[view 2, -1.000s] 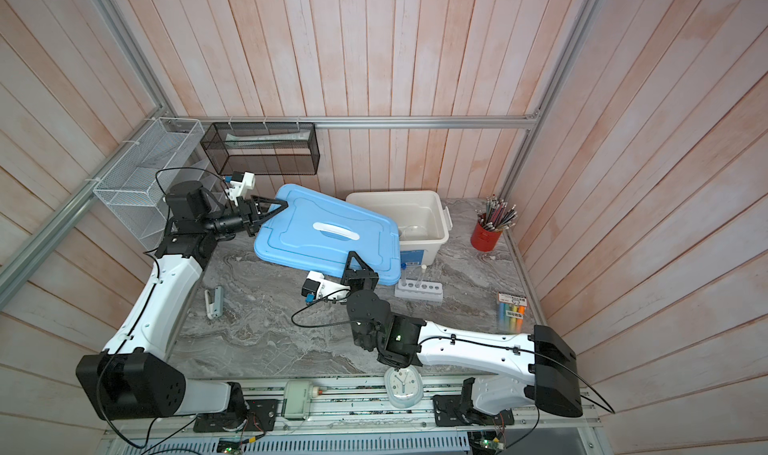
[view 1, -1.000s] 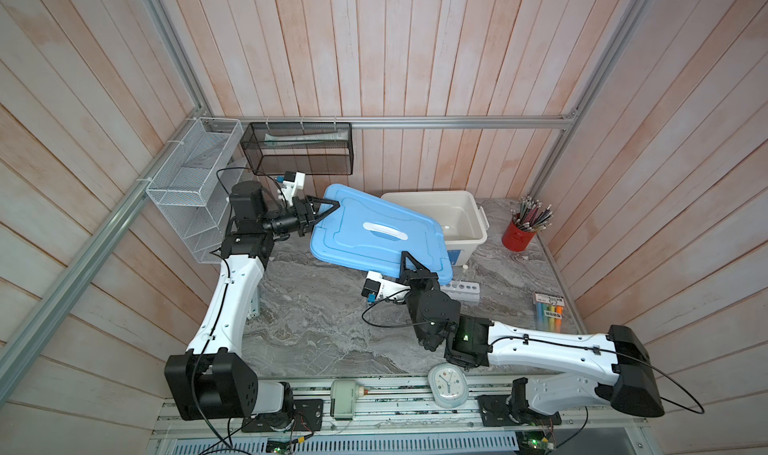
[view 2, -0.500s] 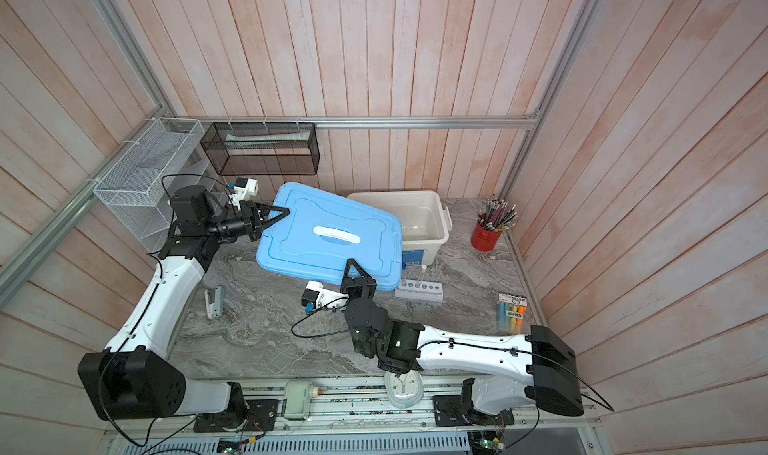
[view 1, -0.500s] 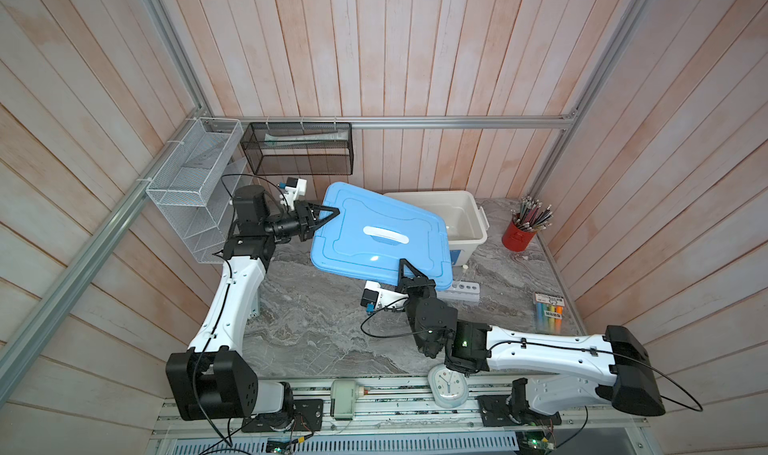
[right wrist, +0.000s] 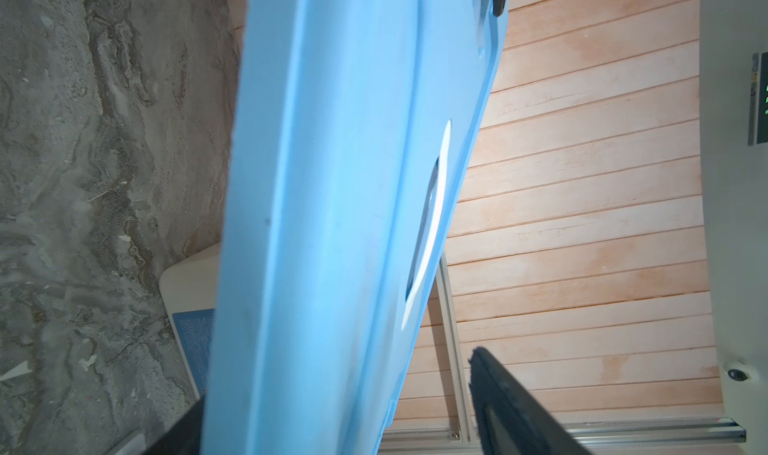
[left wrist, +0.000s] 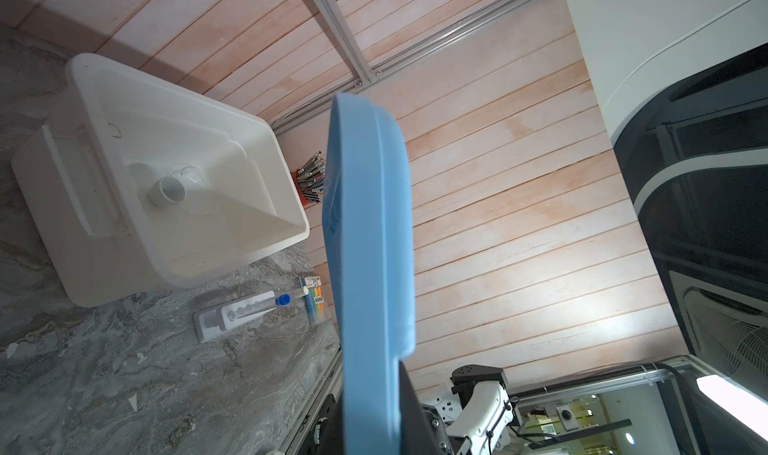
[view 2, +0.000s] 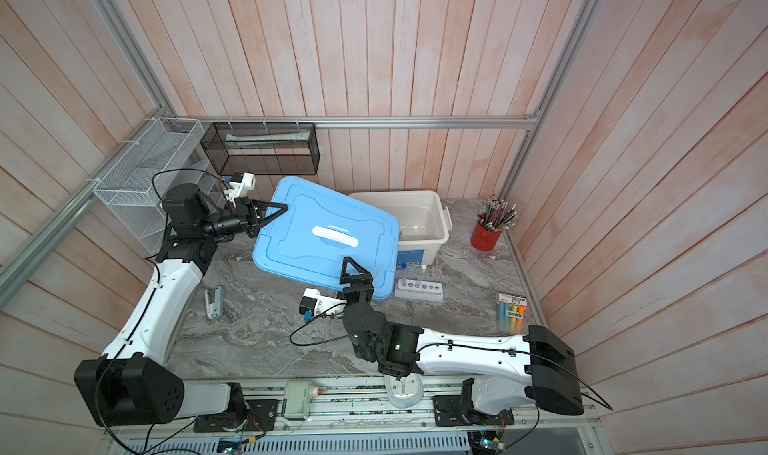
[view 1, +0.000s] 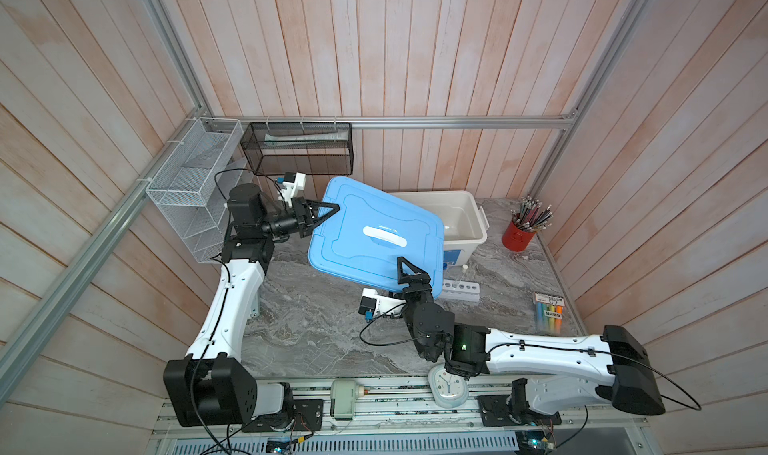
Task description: Organize the chemistry lab equipment
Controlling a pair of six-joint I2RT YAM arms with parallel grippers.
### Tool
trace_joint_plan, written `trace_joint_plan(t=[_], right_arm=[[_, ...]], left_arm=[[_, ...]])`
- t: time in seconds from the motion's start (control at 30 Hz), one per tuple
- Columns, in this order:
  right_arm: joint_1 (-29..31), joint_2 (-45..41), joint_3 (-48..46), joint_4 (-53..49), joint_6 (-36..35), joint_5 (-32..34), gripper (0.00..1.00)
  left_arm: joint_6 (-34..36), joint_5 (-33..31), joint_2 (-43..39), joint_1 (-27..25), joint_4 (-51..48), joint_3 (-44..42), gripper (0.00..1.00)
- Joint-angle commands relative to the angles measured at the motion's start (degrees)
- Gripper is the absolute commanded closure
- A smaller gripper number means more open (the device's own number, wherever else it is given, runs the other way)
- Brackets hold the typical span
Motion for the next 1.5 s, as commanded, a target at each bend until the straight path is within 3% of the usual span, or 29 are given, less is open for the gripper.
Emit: trace_joint_plan(t=[0.0, 0.23, 0.4, 0.53, 0.63, 0.77, 0.93, 1.07, 1.23, 1.47], right_arm=[[-0.79, -2.93, 0.11, -0.94, 6.42, 1.26, 0.18], [-0.94, -4.4, 0.13, -4.72, 14.79, 2.12, 0.16], [-1.85, -7.88, 2.61, -9.9, 23.95, 0.25, 0.15], [-5.41, -11.24, 6.99, -17.9, 35.28, -4.65, 0.15], [-12.44, -13.68, 12.44, -26.94, 48.51, -14.69, 0.13], [-27.72, -12.78, 21.93, -36.92, 64.75, -31.76, 0.13], [-43.34, -7.57, 31.46, -43.59, 77.39, -55.12, 0.12], [-54.48, -5.11, 30.4, -40.33, 85.55, -79.2, 0.13], [-60.22, -4.22, 21.71, -30.38, 90.6, -96.18, 0.12], [-60.21, -1.21, 16.17, -21.63, 93.03, -103.67, 0.13]], left_arm=[[-2.75, -0.48, -1.29, 2.15, 9.73, -0.09, 0.96], [-11.84, -2.38, -1.46, 4.92, 22.96, 0.63, 0.97], [-12.75, -1.69, -1.35, 6.34, 23.56, 1.83, 0.97], [-12.9, -1.31, -2.17, 7.33, 23.14, 1.86, 0.97], [-13.1, -0.88, -2.77, 7.68, 23.12, 2.03, 0.98], [-13.37, -0.65, -3.53, 7.81, 23.16, 2.06, 0.98], [-13.89, -0.35, -4.44, 7.81, 23.38, 1.42, 0.98], [-14.15, -0.08, -4.8, 7.86, 23.32, 1.45, 0.98], [-14.8, -0.17, -5.22, 7.86, 24.06, 1.16, 0.98], [-15.63, -0.19, -5.5, 7.87, 24.54, 0.8, 0.99]])
